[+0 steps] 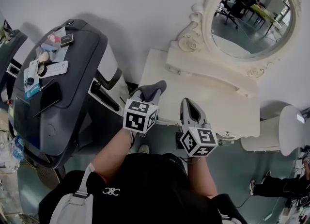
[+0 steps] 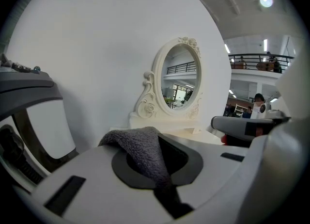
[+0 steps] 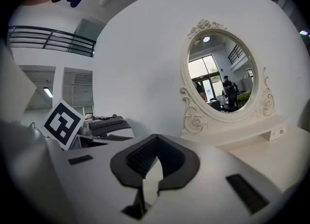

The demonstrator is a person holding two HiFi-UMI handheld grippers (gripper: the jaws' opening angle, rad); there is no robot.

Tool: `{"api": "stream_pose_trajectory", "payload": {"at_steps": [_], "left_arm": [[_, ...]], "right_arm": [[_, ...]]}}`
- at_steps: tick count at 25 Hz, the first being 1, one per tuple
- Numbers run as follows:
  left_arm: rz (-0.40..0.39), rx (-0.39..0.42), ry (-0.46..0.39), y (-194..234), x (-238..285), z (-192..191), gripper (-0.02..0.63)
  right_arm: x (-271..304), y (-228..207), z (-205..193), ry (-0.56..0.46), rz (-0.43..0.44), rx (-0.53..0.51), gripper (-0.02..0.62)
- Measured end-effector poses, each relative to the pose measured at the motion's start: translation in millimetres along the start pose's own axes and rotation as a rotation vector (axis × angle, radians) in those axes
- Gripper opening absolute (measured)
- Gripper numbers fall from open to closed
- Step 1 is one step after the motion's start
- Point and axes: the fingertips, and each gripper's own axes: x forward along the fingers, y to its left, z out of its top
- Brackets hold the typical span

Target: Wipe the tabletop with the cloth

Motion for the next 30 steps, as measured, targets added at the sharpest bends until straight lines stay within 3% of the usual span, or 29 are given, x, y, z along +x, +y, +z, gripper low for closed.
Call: {"api": "stream_pose_trajectory", "payload": {"at_steps": [9,24,30], "left_arm": [[0.059,-0.026,0.042,32.6,20.4,-7.8,0.018],[0.178,-0.044,0.091,75.5,97.4,10.1,0.018],[0.227,0.002,0.124,92.7,126.5,8.2,0.018]], "right_arm": [[29.9,-6.3,-3.2,0.021,0.036,0.009,0.011],[117.7,-72.8,6.4,0.082,0.127,0.039,0.011],[145.6,-91.6,10.3,0.111,0.184,0.046,0.011]]}}
